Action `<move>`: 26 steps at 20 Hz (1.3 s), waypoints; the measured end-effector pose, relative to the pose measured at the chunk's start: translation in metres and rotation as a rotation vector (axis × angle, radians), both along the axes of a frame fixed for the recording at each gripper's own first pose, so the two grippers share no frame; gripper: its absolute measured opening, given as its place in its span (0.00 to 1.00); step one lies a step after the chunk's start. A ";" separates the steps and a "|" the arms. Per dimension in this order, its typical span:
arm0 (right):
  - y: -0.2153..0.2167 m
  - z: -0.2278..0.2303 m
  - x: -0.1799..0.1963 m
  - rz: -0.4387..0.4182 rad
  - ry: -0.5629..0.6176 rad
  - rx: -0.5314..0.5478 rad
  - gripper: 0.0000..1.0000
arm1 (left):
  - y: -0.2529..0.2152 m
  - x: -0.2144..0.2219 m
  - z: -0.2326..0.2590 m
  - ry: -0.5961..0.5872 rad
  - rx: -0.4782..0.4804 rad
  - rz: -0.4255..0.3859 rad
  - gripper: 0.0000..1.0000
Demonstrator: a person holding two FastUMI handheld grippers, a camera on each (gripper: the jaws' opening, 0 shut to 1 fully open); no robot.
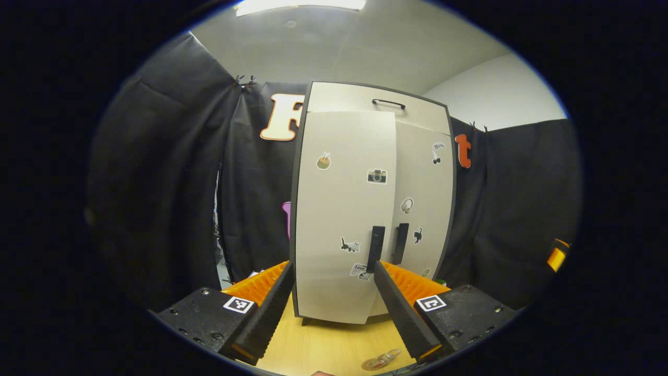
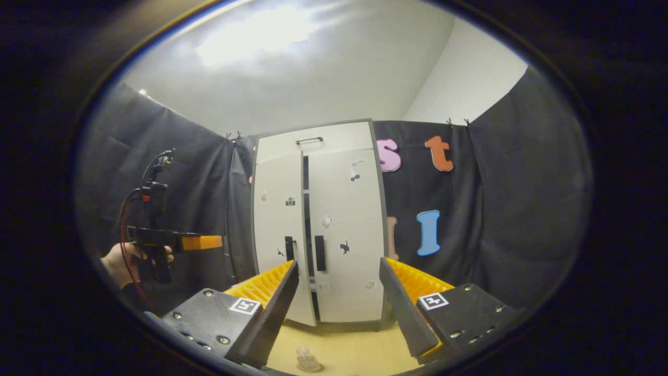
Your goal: Grasp the bottle in the cabinet with the left hand and place it on the coaster, then close the right door with the right hand and the left door with the left hand.
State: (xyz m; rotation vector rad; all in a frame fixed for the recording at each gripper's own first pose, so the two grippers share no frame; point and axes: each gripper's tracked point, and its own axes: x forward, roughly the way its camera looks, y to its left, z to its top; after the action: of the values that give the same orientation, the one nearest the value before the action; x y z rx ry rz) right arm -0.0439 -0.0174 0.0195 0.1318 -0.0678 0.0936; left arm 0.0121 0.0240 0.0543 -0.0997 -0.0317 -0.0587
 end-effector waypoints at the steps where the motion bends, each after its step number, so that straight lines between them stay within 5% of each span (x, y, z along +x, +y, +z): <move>1: 0.004 -0.002 0.006 0.000 0.006 0.005 0.94 | -0.001 -0.003 -0.001 0.000 0.008 -0.011 0.96; 11: 0.012 -0.028 0.032 -0.014 0.037 -0.078 0.94 | -0.015 0.016 -0.037 0.046 0.072 -0.054 0.96; 18: 0.006 -0.024 0.031 -0.027 -0.007 -0.104 0.94 | -0.028 0.012 0.014 -0.139 0.184 -0.078 0.96; 23: 0.004 -0.025 0.028 -0.044 -0.004 -0.114 0.94 | -0.038 0.020 -0.002 -0.068 0.091 -0.154 0.98; 26: -0.001 -0.026 0.028 -0.073 -0.011 -0.114 0.95 | -0.036 0.024 -0.004 -0.082 0.133 -0.152 0.98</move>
State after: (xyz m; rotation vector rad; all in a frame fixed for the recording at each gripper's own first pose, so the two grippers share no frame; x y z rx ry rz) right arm -0.0158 -0.0184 -0.0064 0.0150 -0.0782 0.0257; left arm 0.0361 -0.0115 0.0507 0.0338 -0.1023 -0.2165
